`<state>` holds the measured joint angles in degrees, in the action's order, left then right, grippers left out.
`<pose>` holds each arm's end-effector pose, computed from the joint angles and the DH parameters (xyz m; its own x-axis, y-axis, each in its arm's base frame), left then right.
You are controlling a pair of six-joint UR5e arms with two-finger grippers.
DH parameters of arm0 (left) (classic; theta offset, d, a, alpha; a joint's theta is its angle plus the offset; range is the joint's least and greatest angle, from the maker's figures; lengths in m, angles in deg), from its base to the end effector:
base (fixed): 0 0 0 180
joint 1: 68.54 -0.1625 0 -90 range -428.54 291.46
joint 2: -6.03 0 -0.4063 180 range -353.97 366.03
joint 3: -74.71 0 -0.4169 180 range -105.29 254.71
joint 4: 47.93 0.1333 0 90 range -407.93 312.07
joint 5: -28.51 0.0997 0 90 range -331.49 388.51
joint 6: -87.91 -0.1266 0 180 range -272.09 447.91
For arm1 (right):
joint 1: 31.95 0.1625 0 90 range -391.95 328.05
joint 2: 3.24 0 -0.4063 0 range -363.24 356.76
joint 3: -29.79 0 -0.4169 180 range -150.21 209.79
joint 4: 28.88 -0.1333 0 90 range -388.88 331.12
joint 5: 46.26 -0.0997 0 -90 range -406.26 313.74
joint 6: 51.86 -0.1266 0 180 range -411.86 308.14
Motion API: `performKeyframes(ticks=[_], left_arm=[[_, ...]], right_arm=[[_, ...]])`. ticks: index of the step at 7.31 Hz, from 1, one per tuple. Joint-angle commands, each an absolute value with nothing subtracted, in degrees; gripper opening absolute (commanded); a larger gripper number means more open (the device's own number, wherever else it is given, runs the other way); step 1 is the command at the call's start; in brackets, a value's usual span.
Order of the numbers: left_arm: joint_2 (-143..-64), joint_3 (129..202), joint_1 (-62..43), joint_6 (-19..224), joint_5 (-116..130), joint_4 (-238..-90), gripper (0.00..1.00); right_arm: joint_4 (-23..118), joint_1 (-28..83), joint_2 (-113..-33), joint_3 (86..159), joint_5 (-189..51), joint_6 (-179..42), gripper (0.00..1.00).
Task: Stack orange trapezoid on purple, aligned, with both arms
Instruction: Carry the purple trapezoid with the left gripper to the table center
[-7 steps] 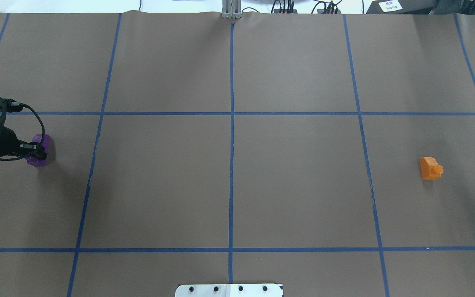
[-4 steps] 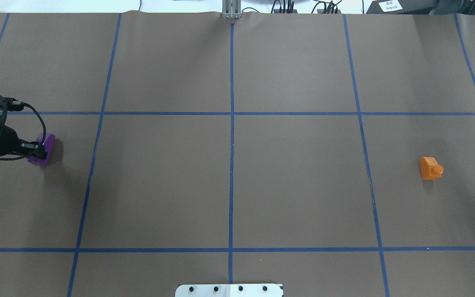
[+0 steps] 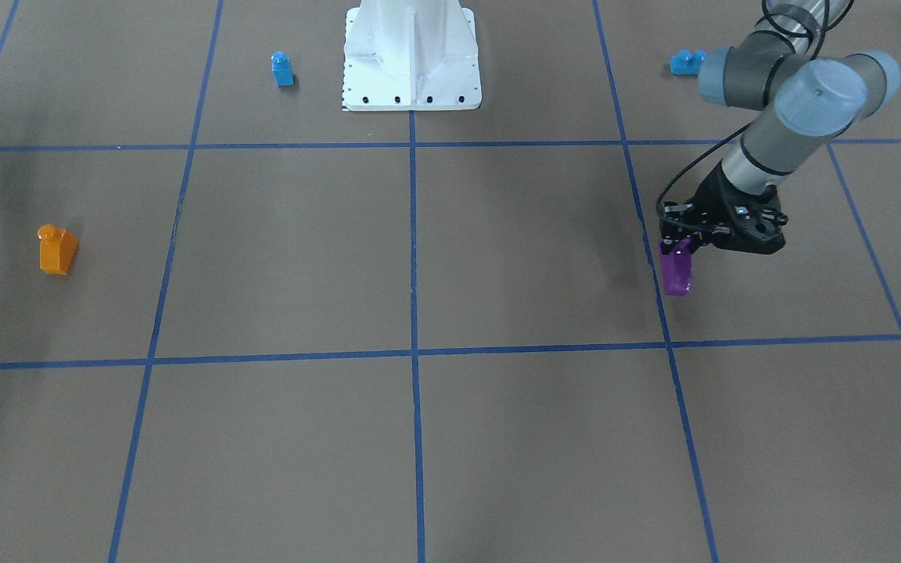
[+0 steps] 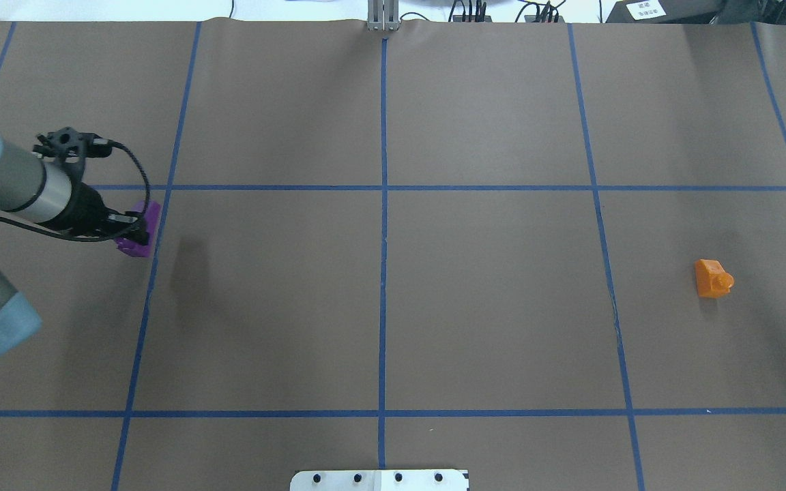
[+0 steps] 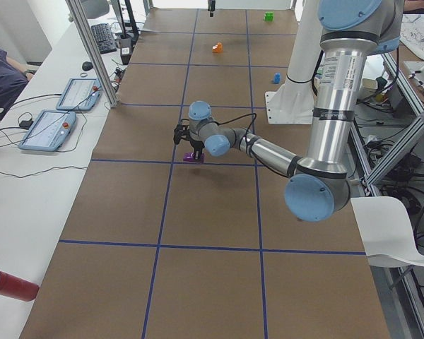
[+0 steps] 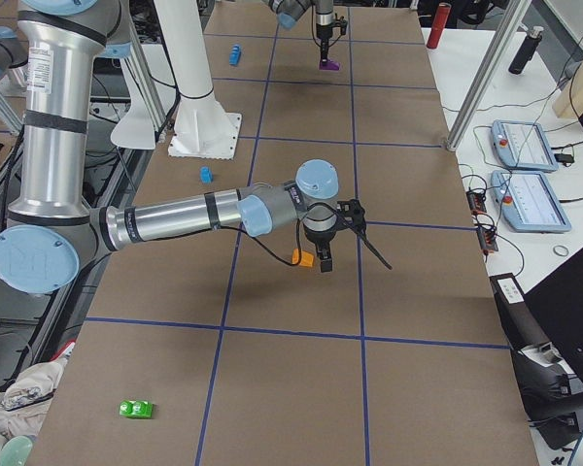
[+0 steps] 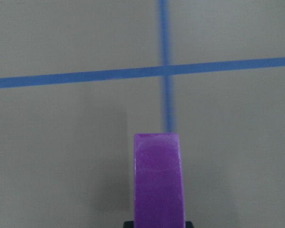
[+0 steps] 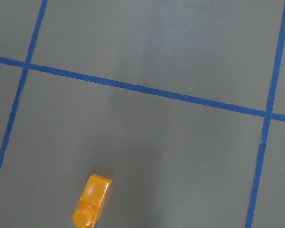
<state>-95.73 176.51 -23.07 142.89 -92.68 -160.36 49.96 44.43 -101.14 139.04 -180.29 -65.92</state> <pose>0.3810 -0.4839 0.3972 0.5991 0.0910 -0.7955 0.0059 0.9930 0.1181 -0.0690 -0.4770 0.5288 0.6699 -0.1970 0.7159 0.0565 0.9749 0.2154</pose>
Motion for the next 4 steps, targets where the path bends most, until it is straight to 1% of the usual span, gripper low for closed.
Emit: performKeyframes(ticks=[1,2,3,4], left_arm=[[-108.35,175.97,-31.15,152.47,-91.82,-153.77,0.0],[-112.58,175.7,-34.76,155.38,-87.98,-150.88,0.0],[-118.19,173.35,-38.36,157.41,-84.9,-147.8,0.0],[-123.56,168.62,-41.09,161.52,-81.56,-146.64,0.0]], right_arm=[[49.96,44.43,-101.06,139.04,-180.29,-65.92,1.0],[49.96,44.43,-101.14,139.04,-180.29,-65.92,1.0],[49.96,44.43,-101.15,139.04,-180.29,-65.92,1.0],[49.96,44.52,-101.15,139.13,-180.29,-65.92,1.0]])
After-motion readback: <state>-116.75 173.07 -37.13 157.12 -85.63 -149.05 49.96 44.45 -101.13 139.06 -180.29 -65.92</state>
